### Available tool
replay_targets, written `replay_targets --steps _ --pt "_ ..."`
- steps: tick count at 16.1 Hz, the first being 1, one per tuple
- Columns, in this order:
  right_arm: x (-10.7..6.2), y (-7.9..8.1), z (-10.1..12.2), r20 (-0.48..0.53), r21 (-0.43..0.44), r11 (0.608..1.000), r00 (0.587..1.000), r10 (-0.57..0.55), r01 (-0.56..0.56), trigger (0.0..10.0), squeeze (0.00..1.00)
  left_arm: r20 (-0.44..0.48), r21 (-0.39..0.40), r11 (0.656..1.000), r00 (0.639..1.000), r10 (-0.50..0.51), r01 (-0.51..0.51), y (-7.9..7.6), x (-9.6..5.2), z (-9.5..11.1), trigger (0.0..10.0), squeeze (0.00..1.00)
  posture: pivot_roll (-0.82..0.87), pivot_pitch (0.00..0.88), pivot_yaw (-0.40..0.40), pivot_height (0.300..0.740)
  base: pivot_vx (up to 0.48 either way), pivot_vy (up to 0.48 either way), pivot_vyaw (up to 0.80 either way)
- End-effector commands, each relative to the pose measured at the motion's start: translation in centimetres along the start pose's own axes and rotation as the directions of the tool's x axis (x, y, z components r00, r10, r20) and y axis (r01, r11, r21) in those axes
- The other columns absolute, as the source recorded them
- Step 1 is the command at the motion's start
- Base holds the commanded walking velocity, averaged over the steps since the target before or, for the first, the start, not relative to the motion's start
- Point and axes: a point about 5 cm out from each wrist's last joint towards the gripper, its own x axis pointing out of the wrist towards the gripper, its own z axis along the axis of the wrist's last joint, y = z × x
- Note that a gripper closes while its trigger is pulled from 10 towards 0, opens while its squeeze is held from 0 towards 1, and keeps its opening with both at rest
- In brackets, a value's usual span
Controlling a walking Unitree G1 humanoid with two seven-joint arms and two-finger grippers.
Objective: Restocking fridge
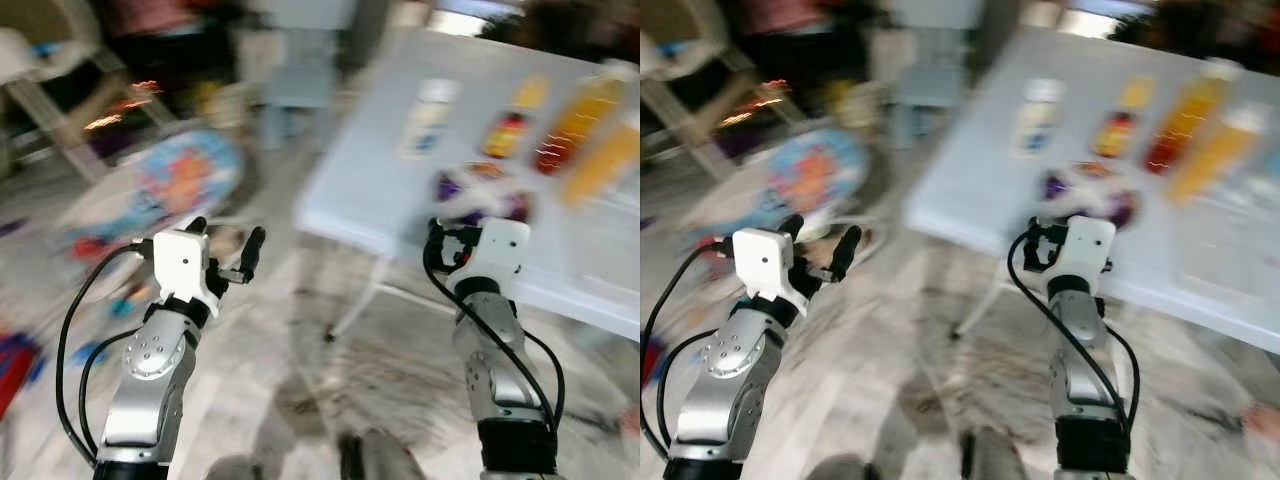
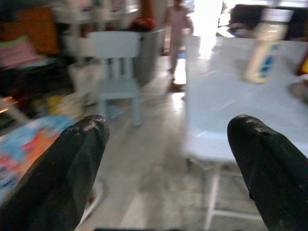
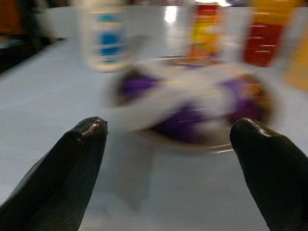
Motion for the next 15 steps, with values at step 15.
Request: replay_targets --steps 15 --pt "-0.44 -0.13 0.04 0.007 -0.009 1.000 1.000 -0.024 0.024 10.0 0.00 0.022 -0.034 0.998 0.998 -0.053 0.054 -0.70 -0.13 0.42 10.0 0.00 -0.05 0.107 -0.020 0.740 0.025 0.000 -0.24"
